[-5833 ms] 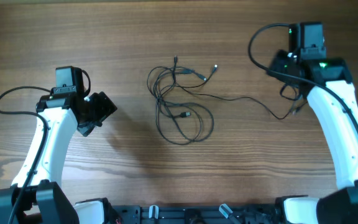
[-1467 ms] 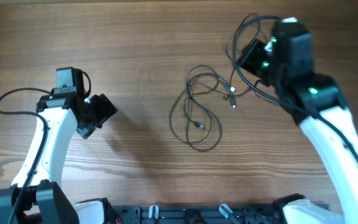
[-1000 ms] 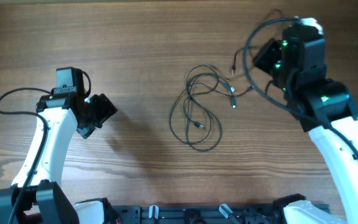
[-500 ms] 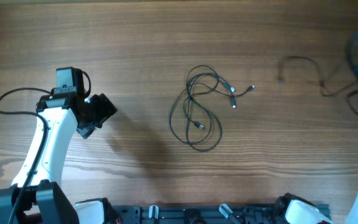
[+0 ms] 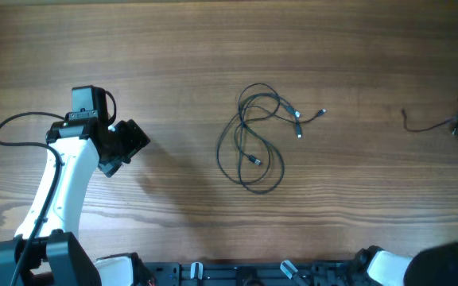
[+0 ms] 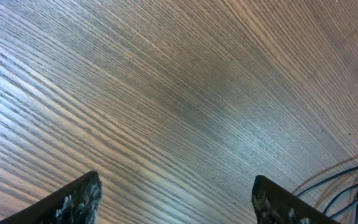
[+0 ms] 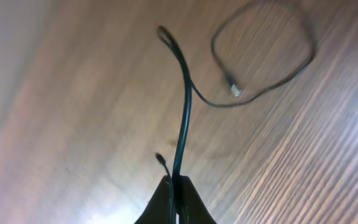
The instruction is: Untangle cables
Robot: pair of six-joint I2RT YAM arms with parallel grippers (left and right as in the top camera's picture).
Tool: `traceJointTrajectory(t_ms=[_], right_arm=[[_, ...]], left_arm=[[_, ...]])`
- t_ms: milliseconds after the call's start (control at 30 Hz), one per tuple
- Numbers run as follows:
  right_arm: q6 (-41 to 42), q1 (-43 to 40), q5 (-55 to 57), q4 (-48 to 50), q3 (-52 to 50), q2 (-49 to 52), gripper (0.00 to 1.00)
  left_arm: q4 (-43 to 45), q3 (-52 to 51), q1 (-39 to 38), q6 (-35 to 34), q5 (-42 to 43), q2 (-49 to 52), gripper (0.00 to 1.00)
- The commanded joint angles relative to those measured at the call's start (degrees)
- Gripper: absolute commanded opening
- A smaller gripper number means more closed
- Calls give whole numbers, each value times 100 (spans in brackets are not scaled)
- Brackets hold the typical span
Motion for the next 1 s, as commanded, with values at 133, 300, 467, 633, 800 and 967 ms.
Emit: traceJointTrajectory(t_ms=[133, 300, 467, 633, 800, 967], right_arm=[[-955, 31, -1427, -168, 44, 1106, 22], [-1025, 35, -1952, -315, 44, 1244, 100], [-1119, 61, -2465, -354, 46, 1244, 100], [-977, 219, -2061, -684, 46, 1244, 100], [-686, 476, -1220, -1244, 46, 1244, 100], [-1464, 1005, -1755, -1279, 44, 1244, 100]], left_arm=[[15, 22, 17, -13, -55, 13, 79], [17, 22, 17, -13, -55, 13, 79], [17, 22, 17, -13, -55, 13, 80], [15, 22, 17, -13, -55, 13, 79], [15, 22, 17, -13, -55, 13, 80], [17, 22, 17, -13, -55, 13, 80]])
